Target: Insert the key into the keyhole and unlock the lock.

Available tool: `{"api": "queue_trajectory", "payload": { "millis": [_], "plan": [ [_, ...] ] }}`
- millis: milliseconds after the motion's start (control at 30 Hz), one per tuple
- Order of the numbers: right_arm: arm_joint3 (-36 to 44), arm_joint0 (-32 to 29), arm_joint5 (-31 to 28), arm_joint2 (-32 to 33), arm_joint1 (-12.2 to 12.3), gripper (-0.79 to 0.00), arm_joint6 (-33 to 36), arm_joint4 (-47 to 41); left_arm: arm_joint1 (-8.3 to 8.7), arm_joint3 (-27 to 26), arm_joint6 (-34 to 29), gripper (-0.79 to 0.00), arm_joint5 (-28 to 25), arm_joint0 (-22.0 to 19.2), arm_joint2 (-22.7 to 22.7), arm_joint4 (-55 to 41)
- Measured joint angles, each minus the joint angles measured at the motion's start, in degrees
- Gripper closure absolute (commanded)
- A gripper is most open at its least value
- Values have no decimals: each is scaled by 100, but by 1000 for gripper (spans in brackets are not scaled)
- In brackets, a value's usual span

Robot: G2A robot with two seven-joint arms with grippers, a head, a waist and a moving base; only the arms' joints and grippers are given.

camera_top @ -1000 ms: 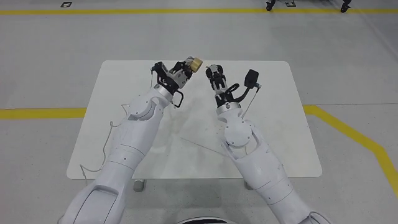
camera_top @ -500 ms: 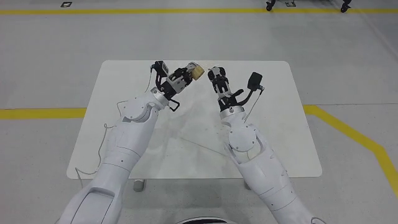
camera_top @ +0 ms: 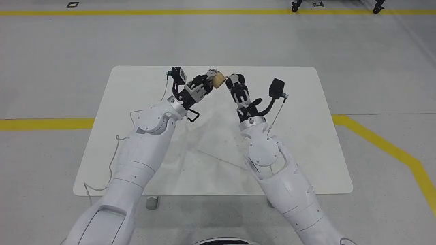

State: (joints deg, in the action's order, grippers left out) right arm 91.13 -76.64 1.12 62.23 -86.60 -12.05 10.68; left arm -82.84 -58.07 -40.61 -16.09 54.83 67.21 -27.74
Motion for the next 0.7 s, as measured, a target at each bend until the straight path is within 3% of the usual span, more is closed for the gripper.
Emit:
{"api": "queue_trajectory", "payload": {
  "millis": [400,700],
  "plan": [
    [-10,0,0,1,1,0,409,128,-17,20,139,0,-5,-45,-43,-31],
    [15,-5,87,183,-3,0,912,-525,-28,29,182,0,-96,-37,-43,-125]
  ]
}}
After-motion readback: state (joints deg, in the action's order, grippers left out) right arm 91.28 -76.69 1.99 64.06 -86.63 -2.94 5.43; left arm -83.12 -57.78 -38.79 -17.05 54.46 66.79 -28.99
